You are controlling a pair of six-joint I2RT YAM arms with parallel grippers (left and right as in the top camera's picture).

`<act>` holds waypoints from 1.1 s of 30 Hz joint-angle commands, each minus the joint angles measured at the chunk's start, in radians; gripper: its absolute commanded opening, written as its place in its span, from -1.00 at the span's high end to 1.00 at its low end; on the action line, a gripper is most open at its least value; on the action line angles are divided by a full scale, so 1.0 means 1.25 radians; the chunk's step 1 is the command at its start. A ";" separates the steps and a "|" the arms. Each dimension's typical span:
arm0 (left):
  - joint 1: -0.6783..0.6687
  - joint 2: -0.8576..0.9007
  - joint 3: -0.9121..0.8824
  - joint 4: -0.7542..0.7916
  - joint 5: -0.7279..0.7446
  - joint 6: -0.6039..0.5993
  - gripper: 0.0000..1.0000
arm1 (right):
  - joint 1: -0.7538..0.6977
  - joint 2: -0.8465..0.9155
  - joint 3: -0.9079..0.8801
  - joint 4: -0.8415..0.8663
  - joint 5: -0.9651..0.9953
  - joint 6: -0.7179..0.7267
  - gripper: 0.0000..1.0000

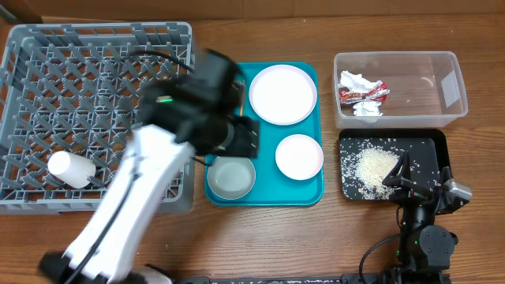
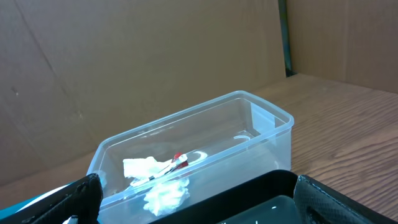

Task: Sort waste into correct bins and load items into the dishwasher
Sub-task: 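Reach the left gripper to the white bowl and grasp it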

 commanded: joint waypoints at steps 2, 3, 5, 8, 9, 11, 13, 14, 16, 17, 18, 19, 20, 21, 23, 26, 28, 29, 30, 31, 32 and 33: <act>-0.087 0.087 -0.102 0.074 -0.122 -0.120 -0.41 | -0.006 -0.009 -0.009 0.006 0.002 0.001 -1.00; -0.094 0.103 -0.117 0.091 -0.130 -0.136 -0.31 | -0.006 -0.009 -0.009 0.006 0.002 0.001 -1.00; -0.094 0.132 -0.147 0.121 -0.132 -0.158 -0.25 | -0.006 -0.009 -0.009 0.006 0.002 0.001 -1.00; -0.093 0.183 -0.183 0.166 -0.129 -0.157 0.03 | -0.006 -0.009 -0.009 0.006 0.002 0.001 -1.00; -0.093 0.206 -0.192 0.177 -0.130 -0.155 0.09 | -0.006 -0.009 -0.009 0.006 0.002 0.001 -1.00; -0.093 0.238 -0.199 0.193 -0.136 -0.148 0.16 | -0.006 -0.009 -0.009 0.006 0.002 0.001 -1.00; -0.093 0.273 -0.200 0.209 -0.139 -0.137 0.26 | -0.006 -0.009 -0.009 0.006 0.002 0.001 -1.00; -0.093 0.291 -0.200 0.220 -0.137 -0.119 0.35 | -0.006 -0.009 -0.009 0.006 0.002 0.001 -1.00; -0.096 0.325 -0.200 0.224 -0.138 -0.112 0.42 | -0.006 -0.009 -0.009 0.006 0.002 0.001 -1.00; -0.096 0.332 -0.200 0.225 -0.138 -0.112 0.42 | -0.006 -0.009 -0.009 0.006 0.002 0.001 -1.00; -0.096 0.339 -0.200 0.227 -0.138 -0.107 0.45 | -0.006 -0.009 -0.009 0.006 0.002 0.001 -1.00; -0.094 0.341 -0.200 0.228 -0.139 -0.106 0.56 | -0.006 -0.009 -0.009 0.006 0.002 0.001 -1.00; -0.092 0.341 -0.199 0.227 -0.145 -0.106 0.86 | -0.006 -0.009 -0.009 0.006 0.002 0.001 -1.00; -0.093 0.341 -0.199 0.227 -0.148 -0.106 0.92 | -0.006 -0.009 -0.009 0.006 0.002 0.001 -1.00; -0.093 0.340 -0.198 0.225 -0.150 -0.097 0.92 | -0.006 -0.009 -0.009 0.006 0.002 0.001 -1.00; -0.092 0.311 -0.197 0.218 -0.136 -0.080 0.92 | -0.006 -0.009 -0.009 0.006 0.002 0.001 -1.00; -0.090 0.281 -0.195 0.217 -0.107 -0.052 0.92 | -0.006 -0.009 -0.009 0.006 0.002 0.001 -1.00; -0.081 0.249 -0.192 0.218 -0.082 -0.024 0.92 | -0.006 -0.009 -0.009 0.006 0.002 0.001 -1.00; -0.070 0.217 -0.191 0.218 -0.058 -0.005 0.91 | -0.006 -0.009 -0.009 0.006 0.002 0.001 -1.00; -0.049 0.177 -0.191 0.217 -0.018 0.019 0.92 | -0.006 -0.009 -0.009 0.006 0.002 0.001 -1.00; -0.024 0.137 -0.191 0.218 0.033 0.050 0.92 | -0.006 -0.009 -0.009 0.006 0.002 0.001 -1.00; 0.006 0.100 -0.191 0.217 0.082 0.077 0.92 | -0.006 -0.009 -0.009 0.005 0.002 0.001 -1.00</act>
